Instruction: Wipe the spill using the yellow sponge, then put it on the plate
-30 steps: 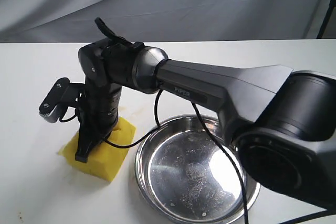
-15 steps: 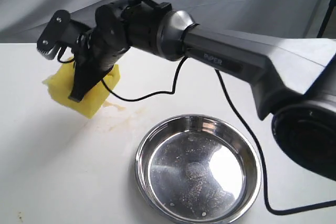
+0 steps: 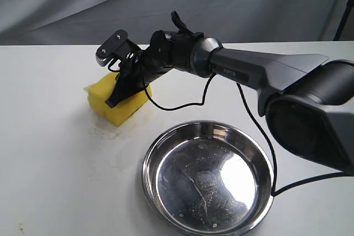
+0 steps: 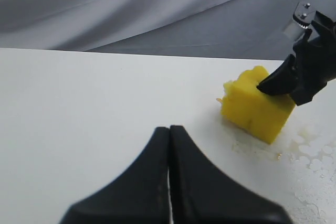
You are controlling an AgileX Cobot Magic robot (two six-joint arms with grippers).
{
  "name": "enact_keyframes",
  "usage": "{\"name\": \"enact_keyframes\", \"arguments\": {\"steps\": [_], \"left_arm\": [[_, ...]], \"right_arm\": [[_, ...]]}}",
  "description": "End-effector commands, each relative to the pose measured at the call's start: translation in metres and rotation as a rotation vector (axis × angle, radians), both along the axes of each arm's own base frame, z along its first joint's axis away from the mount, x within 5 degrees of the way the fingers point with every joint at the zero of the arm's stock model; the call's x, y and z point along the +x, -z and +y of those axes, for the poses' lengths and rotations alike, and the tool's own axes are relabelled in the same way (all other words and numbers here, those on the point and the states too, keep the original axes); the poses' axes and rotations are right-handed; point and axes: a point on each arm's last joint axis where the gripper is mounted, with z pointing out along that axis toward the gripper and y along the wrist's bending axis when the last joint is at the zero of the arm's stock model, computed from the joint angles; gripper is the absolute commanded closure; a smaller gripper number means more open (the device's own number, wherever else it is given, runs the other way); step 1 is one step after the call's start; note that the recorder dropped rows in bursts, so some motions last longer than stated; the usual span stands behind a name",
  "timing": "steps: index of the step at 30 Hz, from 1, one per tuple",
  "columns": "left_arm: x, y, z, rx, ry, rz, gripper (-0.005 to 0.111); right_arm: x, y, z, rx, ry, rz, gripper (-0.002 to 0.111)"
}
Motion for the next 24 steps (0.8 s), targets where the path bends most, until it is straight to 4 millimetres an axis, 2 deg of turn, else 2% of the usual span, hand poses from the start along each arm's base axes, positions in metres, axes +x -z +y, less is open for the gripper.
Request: {"name": "enact_keyframes", "arguments": {"steps": [1,6,13,18,24], "left_arm": [[0.000,0.001,-0.001,-0.017,0.004,-0.006,0.107],[0.000,0.001,-0.001,-0.017,0.004,-0.006,0.107],[0.000,0.001,-0.001,-0.017,0.004,-0.006,0.107],[0.000,0.001,-0.001,-0.017,0.004,-0.006,0.107],[0.000,0.001,-0.001,-0.017,0.004,-0.006,0.107]], "right_arm": [[-0.014,0.027,-0.002,-0.107,-0.107,0.134,0.108],[-0.030,0.037,-0.002,-0.199,-0.210,0.238,0.108],[-0.060,0.040,0.010,-0.281,-0.332,0.355,0.108],[-0.081,0.040,0.029,-0.298,-0.392,0.361,0.108],[-0.120,0.040,0.060,-0.320,-0.482,0.358,0.108]]}}
